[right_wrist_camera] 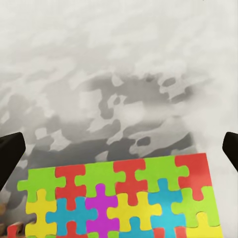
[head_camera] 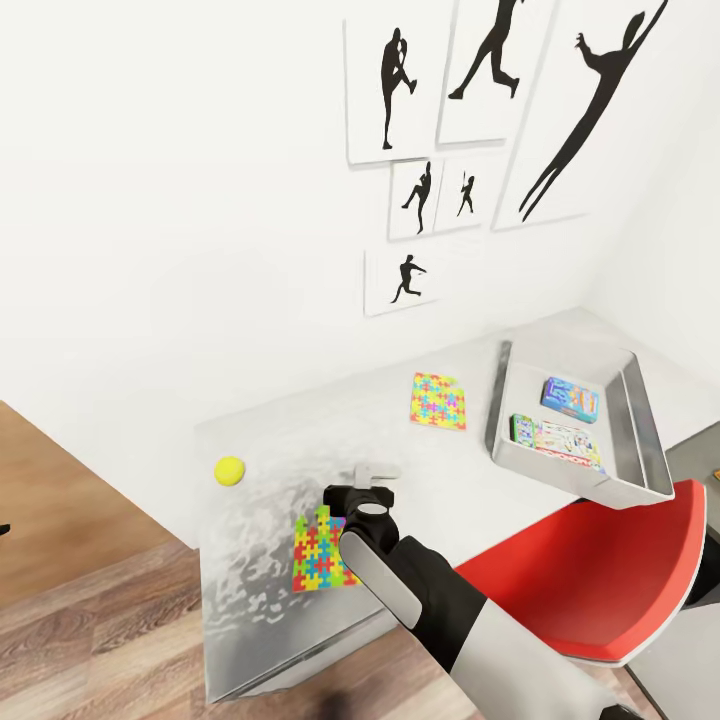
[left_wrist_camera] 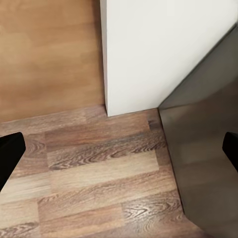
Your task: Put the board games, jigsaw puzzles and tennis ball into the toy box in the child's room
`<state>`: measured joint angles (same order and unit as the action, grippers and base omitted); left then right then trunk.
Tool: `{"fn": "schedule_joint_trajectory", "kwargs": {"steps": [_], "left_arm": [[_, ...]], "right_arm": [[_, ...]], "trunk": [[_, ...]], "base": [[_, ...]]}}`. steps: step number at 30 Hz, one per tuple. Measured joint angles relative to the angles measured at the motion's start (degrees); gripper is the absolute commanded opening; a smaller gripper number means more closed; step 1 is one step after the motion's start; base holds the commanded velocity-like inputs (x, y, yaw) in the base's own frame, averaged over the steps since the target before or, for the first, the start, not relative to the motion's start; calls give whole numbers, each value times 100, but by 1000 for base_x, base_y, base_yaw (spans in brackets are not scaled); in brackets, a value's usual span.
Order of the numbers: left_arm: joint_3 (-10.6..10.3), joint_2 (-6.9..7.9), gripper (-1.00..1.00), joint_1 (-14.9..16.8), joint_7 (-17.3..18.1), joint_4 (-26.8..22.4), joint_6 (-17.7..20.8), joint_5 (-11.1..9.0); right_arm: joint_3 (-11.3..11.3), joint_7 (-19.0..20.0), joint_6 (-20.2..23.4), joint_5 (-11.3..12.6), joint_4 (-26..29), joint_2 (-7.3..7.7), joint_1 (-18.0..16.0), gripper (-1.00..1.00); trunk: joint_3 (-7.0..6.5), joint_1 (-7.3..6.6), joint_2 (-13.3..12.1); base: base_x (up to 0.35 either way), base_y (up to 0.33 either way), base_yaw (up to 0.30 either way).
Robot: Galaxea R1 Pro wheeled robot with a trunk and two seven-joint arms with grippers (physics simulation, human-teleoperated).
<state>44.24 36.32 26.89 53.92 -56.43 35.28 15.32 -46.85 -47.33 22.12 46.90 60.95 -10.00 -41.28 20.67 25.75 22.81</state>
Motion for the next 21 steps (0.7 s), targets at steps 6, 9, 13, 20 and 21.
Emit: {"fn": "schedule_joint_trajectory", "kwargs": {"steps": [6, 9, 13, 20, 21], "left_arm": [[0, 0, 100, 0, 0, -1, 0, 0], [0, 0, 100, 0, 0, -3, 0, 0], [0, 0, 100, 0, 0, 0, 1, 1], [0, 0, 100, 1, 0, 0, 0, 1], [0, 0, 100, 1, 0, 0, 0, 1]], "right_arm": [[0, 0, 0, -1, -4, 0, -3, 100], [0, 0, 0, 1, -7, 0, -3, 100], [1, 0, 0, 3, -9, 0, -3, 100], [8, 0, 0, 5, -9, 0, -3, 100], [9, 0, 0, 6, -9, 0, -3, 100]], "trunk": [[4, 0, 0], [17, 0, 0], [42, 0, 0], [98, 0, 0], [107, 0, 0]], "base": [[0, 0, 0], [0, 0, -17], [0, 0, -55], [0, 0, -79], [0, 0, -85]]}}
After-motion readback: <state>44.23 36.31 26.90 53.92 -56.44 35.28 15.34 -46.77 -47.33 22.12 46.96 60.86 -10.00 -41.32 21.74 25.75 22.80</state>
